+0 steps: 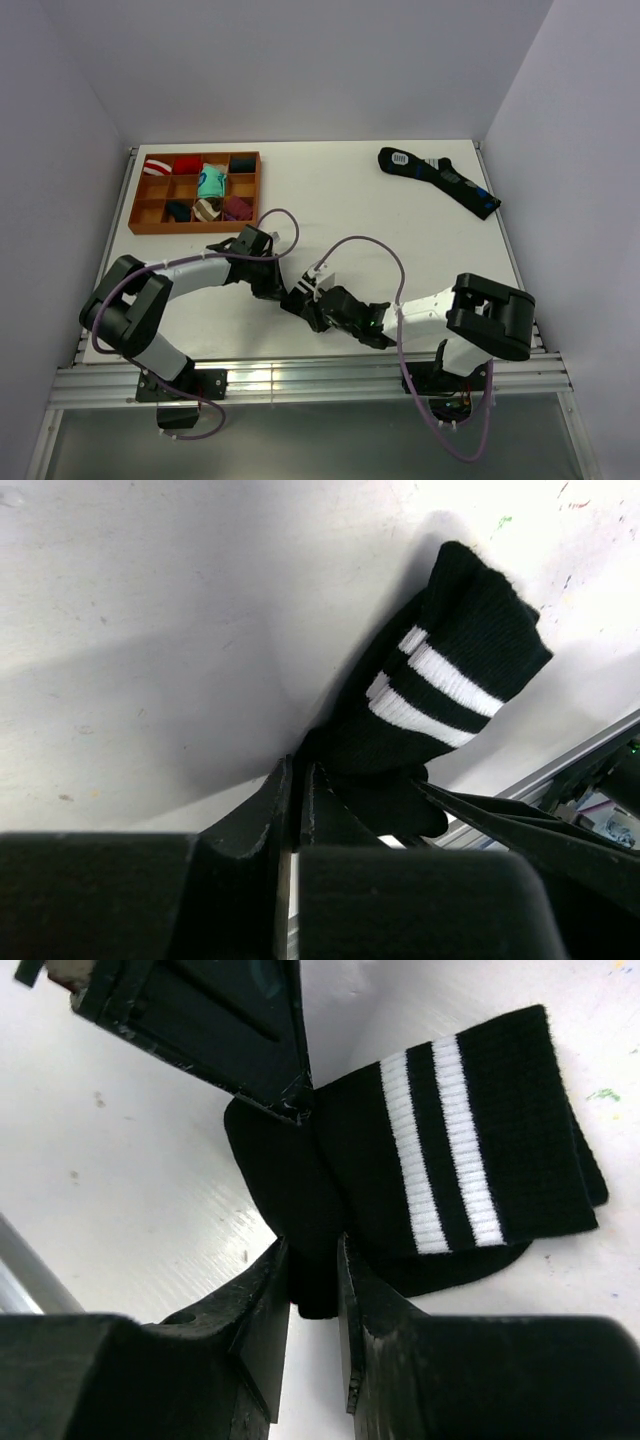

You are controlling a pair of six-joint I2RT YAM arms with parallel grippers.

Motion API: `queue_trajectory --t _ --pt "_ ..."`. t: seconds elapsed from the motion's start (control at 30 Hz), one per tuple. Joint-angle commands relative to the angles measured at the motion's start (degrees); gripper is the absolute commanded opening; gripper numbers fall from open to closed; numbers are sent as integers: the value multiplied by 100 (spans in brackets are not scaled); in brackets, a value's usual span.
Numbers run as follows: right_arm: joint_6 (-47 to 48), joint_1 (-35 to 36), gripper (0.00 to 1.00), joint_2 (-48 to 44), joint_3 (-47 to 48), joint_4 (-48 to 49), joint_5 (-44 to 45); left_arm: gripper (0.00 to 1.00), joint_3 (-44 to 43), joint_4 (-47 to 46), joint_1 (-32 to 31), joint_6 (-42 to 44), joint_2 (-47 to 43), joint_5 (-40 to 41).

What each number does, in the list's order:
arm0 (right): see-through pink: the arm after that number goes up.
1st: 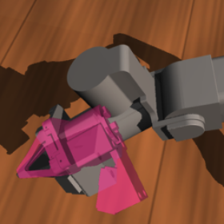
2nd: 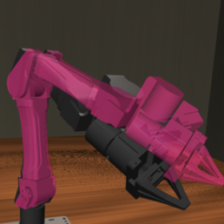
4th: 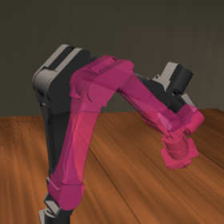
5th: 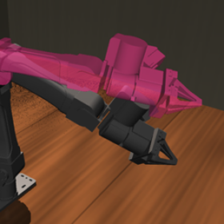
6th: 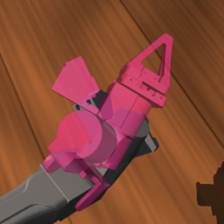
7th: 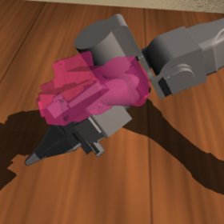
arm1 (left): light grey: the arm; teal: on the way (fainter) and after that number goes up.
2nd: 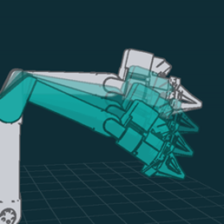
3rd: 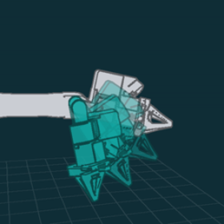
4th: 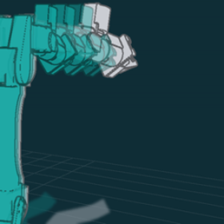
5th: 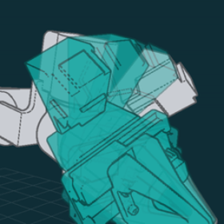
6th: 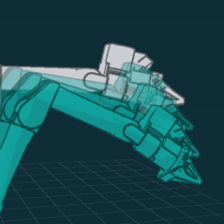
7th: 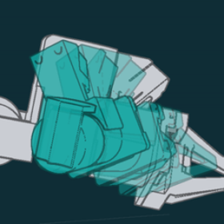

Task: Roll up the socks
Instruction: Roll the sock at the center of the board.

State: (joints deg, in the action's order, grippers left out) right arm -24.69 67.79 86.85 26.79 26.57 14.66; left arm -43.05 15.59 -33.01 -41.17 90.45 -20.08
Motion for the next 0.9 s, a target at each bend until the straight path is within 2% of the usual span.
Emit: queue_trajectory --t 0.0,0.03,0.2,0.3,0.5,0.57,0.8,0.87 --pt "-510 -204 27 52 -375 -179 -715 9 156 49 32 -110 -344 452" --pt "-563 -283 27 17 -428 -117 -840 14 191 -64 32 -154 -440 452" --pt "-1011 -740 26 25 -648 -2 -1395 29 454 -442 23 -409 -1222 688" --pt "-1310 -986 26 51 -797 68 -1729 33 630 -636 32 -497 -1644 890" --pt "-1670 -1338 26 96 -753 -187 -2492 35 1113 -1286 6 -577 -2040 917" --pt "-1829 -1575 26 25 -911 -117 -2852 35 1254 -1453 -91 -620 -2163 1172" --pt "-2286 -2164 21 -37 -1105 -240 -3433 37 2176 -2877 -486 -954 -2471 1594" --pt "-2418 -2313 19 7 -1227 -22 -3600 37 2344 -3342 -539 -981 -2541 1699"
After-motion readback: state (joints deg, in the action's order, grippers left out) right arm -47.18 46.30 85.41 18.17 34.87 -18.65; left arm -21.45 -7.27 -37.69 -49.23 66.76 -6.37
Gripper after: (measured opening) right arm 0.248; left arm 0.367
